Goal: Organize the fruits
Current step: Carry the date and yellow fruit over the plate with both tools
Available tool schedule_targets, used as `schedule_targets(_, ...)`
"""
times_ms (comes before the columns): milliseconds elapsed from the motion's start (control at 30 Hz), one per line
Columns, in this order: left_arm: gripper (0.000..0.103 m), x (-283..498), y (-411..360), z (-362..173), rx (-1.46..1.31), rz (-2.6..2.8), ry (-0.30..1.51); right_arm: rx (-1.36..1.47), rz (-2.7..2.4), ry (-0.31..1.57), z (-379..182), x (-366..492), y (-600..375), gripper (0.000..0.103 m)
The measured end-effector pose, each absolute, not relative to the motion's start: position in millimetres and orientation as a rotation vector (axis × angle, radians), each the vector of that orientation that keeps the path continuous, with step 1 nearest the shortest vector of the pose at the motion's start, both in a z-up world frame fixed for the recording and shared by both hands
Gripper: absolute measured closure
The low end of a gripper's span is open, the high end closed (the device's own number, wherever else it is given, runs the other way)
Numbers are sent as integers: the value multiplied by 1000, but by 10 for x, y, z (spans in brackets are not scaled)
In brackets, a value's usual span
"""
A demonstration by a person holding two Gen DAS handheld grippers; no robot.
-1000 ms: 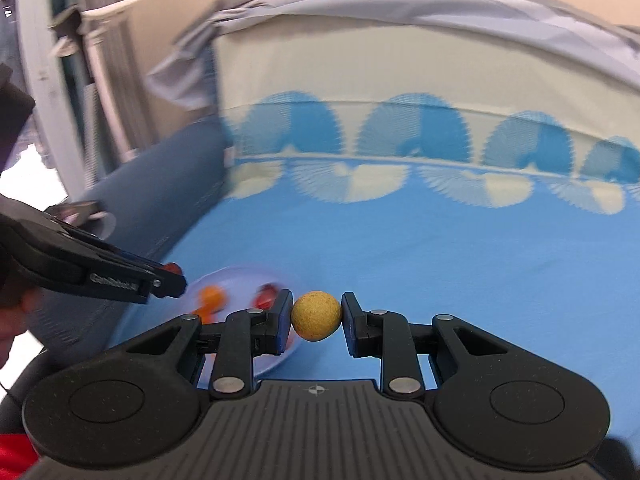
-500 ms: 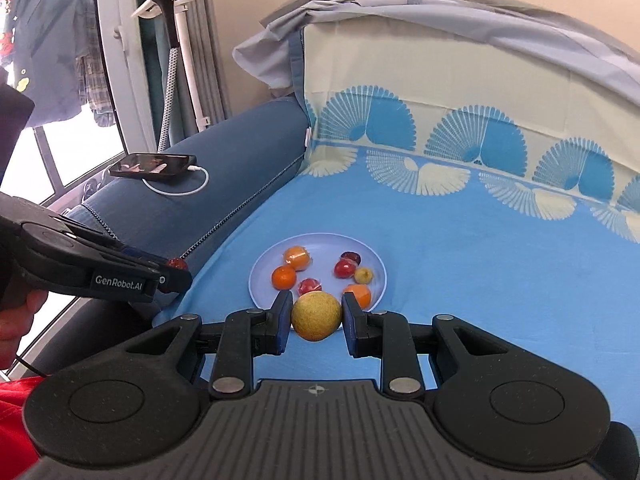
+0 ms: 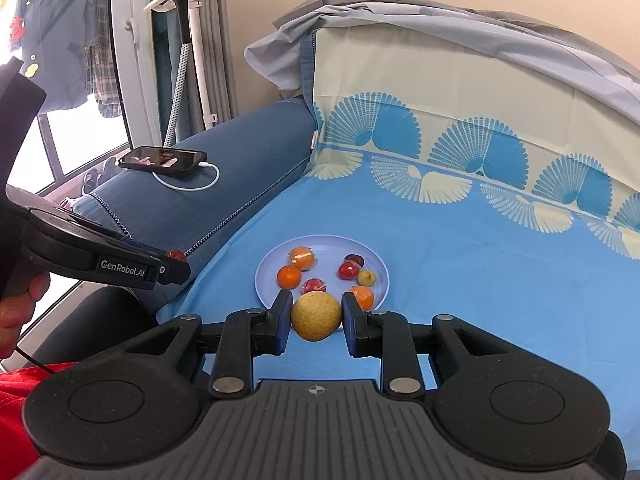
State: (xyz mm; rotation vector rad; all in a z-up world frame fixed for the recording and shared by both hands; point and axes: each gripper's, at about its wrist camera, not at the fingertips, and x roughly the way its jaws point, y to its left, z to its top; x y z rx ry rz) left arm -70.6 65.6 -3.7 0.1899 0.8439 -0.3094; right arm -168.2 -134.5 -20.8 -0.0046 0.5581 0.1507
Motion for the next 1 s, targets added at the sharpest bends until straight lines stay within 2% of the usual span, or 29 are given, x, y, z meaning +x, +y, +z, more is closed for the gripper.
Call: schedule_targets(1000, 80, -462, 528, -234, 229, -302, 920, 29, 166, 623, -337, -1516, -1383, 75)
